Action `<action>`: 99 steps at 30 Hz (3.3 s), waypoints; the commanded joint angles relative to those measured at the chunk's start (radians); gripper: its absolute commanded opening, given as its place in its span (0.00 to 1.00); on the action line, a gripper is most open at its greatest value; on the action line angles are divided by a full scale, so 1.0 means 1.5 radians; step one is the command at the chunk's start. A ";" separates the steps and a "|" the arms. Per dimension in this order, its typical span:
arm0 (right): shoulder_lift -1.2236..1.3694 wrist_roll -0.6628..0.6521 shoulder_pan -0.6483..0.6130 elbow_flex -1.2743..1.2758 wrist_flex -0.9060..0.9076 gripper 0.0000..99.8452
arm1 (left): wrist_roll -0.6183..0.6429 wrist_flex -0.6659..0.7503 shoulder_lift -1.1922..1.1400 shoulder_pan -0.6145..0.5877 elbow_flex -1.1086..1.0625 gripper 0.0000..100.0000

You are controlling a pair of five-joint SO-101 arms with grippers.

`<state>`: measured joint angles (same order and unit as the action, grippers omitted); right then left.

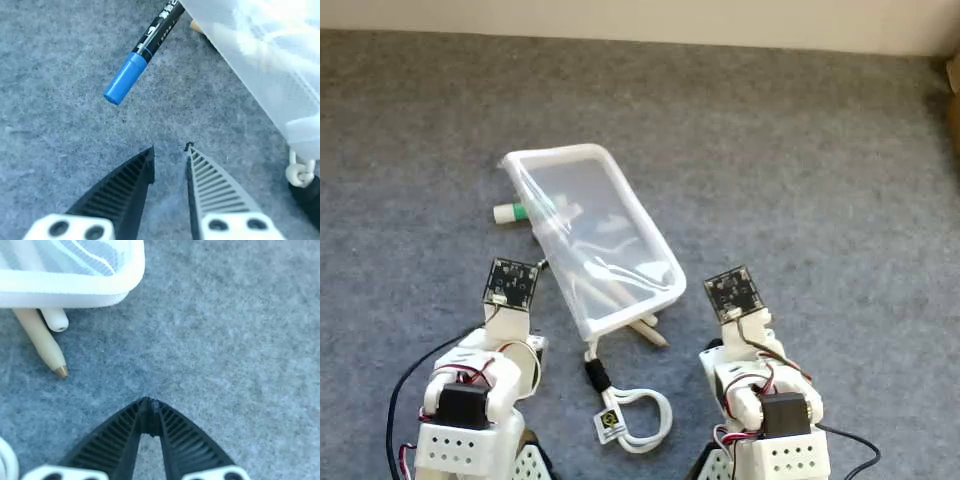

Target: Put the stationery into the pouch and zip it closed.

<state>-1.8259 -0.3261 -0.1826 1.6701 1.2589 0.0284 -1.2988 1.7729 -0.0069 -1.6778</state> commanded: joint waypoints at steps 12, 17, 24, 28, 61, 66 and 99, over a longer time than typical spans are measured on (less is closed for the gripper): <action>-0.009 -0.008 -0.006 0.077 0.003 0.00 | -0.003 -0.003 0.005 0.010 -0.013 0.11; -0.009 -0.008 -0.006 0.077 0.003 0.00 | -0.003 -0.003 0.005 0.010 -0.013 0.11; -0.009 -0.008 -0.006 0.077 0.003 0.00 | -0.003 -0.003 0.005 0.010 -0.013 0.11; -0.009 -0.008 -0.006 0.077 0.003 0.00 | -0.003 -0.003 0.005 0.010 -0.013 0.11; -0.009 -0.005 -0.005 0.077 0.002 0.00 | -0.004 0.009 0.006 -0.114 0.029 0.11; -0.009 -0.006 -0.004 0.074 0.002 0.00 | -0.005 0.011 0.006 -0.224 0.034 0.12; 0.215 -0.003 -0.072 -0.400 -0.016 0.02 | -0.080 0.048 0.006 -0.283 -0.008 0.11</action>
<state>-1.6602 -0.3261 -0.2148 1.2190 1.1960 -0.0806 -1.2467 1.7714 -0.4120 -1.6778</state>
